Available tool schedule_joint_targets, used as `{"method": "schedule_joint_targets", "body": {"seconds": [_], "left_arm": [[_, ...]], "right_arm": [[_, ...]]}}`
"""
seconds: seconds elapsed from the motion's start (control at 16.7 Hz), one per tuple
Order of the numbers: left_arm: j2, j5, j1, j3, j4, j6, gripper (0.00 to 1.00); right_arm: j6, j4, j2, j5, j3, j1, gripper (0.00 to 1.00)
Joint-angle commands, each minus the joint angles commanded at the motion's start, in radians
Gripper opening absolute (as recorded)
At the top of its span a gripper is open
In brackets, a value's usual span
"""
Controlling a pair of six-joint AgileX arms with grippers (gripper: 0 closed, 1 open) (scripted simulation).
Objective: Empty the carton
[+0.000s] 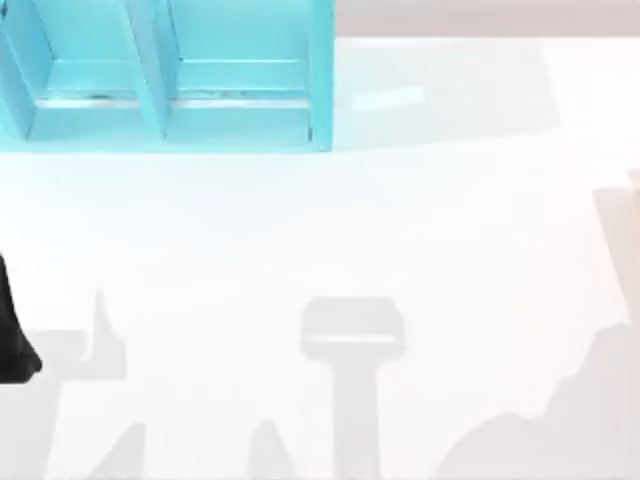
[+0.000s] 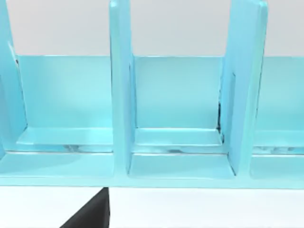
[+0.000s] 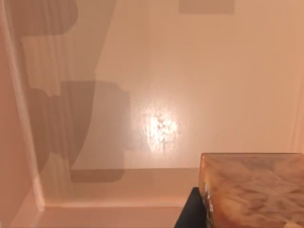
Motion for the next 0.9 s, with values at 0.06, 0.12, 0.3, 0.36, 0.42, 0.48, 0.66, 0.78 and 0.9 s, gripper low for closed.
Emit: {"method": "schedule_joint_targets", "body": {"seconds": [0.06, 0.12, 0.3, 0.36, 0.42, 0.48, 0.66, 0.78, 0.9], "left_arm": [[0.000, 0.000, 0.000, 0.000, 0.000, 0.000, 1.00], [0.000, 0.000, 0.000, 0.000, 0.000, 0.000, 1.00], [0.000, 0.000, 0.000, 0.000, 0.000, 0.000, 1.00], [0.000, 0.000, 0.000, 0.000, 0.000, 0.000, 1.00], [0.000, 0.000, 0.000, 0.000, 0.000, 0.000, 1.00], [0.000, 0.000, 0.000, 0.000, 0.000, 0.000, 1.00], [0.000, 0.000, 0.000, 0.000, 0.000, 0.000, 1.00], [0.000, 0.000, 0.000, 0.000, 0.000, 0.000, 1.00], [0.000, 0.000, 0.000, 0.000, 0.000, 0.000, 1.00]], "right_arm": [[-0.005, -0.028, -0.005, 0.002, 0.021, 0.003, 0.00], [-0.009, -0.050, -0.008, 0.003, 0.040, 0.004, 0.00], [-0.016, -0.074, -0.011, 0.004, 0.071, 0.006, 0.00], [-0.016, -0.074, -0.011, 0.004, 0.071, 0.006, 0.00], [-0.016, -0.074, -0.011, 0.004, 0.071, 0.006, 0.00], [-0.013, -0.072, -0.006, 0.003, 0.068, 0.002, 0.00], [0.020, -0.069, 0.019, -0.003, 0.102, 0.036, 0.00], [0.094, -0.068, 0.073, -0.011, 0.177, 0.110, 0.00], [0.200, -0.073, 0.155, -0.019, 0.291, 0.219, 0.00]]}}
